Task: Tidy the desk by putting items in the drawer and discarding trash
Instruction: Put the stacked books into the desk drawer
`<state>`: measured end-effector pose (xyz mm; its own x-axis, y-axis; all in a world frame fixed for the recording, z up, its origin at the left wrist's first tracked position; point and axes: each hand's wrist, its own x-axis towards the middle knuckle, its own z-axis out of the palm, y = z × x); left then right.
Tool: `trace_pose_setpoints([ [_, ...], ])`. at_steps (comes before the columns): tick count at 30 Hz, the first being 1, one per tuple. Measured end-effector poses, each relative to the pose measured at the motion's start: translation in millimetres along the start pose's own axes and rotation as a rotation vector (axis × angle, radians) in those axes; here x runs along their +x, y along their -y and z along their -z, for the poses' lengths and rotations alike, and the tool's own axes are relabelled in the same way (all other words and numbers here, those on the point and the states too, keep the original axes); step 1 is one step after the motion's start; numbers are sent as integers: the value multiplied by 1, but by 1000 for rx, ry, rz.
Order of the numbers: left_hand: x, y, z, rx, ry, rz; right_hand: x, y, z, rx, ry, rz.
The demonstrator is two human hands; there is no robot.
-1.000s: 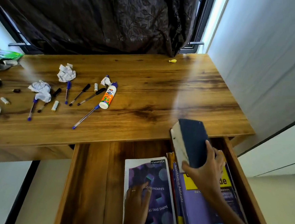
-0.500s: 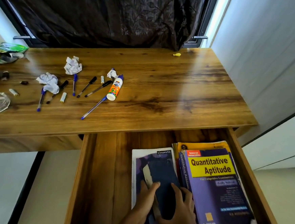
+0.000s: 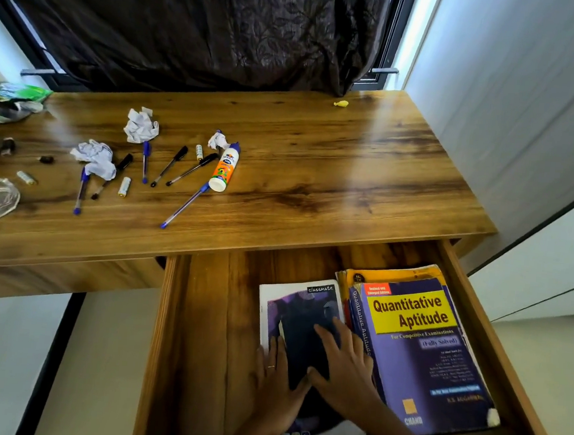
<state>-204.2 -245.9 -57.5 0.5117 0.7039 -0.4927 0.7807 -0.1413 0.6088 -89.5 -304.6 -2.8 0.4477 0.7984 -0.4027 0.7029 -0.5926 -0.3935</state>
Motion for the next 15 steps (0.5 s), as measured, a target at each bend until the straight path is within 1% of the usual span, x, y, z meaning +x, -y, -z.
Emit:
trace_pose_setpoints([
  [5,-8,-1,7,31,171,-83,33,-1,6,-26,20,-54],
  [8,-13,-3,8,122,160,-111,46,-2,6,-102,24,-83],
  [10,-16,-3,9,73,153,-113,48,-4,4,-167,5,-64],
  [15,-29,4,9,41,280,-144,30,-14,-5,-227,-1,-14],
])
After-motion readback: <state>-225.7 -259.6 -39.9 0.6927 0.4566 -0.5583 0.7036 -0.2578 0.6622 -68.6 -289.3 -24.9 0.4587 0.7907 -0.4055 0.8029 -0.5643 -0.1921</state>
